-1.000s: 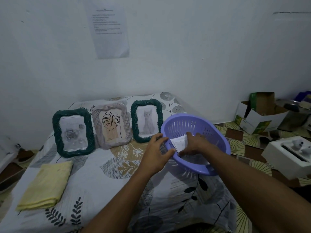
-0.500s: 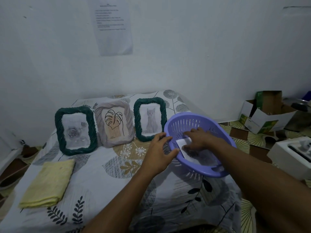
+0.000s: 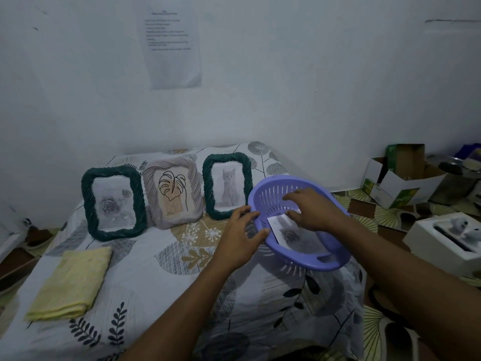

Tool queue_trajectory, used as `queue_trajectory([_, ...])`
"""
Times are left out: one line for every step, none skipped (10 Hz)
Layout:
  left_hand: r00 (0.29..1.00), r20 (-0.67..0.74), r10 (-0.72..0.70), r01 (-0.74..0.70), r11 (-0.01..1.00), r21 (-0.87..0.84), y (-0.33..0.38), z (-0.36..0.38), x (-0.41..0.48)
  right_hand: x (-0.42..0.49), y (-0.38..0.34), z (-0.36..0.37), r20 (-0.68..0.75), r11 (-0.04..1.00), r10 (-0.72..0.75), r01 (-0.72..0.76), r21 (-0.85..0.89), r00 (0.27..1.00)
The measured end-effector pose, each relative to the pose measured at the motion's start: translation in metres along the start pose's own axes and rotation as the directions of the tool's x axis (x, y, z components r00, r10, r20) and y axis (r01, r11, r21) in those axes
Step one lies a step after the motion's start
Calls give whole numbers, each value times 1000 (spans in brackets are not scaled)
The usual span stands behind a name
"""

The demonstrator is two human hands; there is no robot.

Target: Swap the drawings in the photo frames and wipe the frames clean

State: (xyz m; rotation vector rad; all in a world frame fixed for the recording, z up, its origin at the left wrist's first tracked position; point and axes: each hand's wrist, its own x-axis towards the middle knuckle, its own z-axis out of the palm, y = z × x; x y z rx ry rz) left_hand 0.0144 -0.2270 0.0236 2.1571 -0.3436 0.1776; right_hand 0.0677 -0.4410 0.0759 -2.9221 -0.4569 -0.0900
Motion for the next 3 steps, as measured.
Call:
queue_trajectory([1000,11,14,-14,1000,-23,-6,-2,-4,-19,-16,-5,-18,990,-45,47,135,999])
queue_trajectory([997,-24,72,-67,982,178,-10,-21,-17,-30,-38,-4,-68,977,-94,105,186,993])
queue_trajectory([993,-77,91,-53,914,401,-29,-54,-32,-31,-65,2,-170,969,-141,172,179,975])
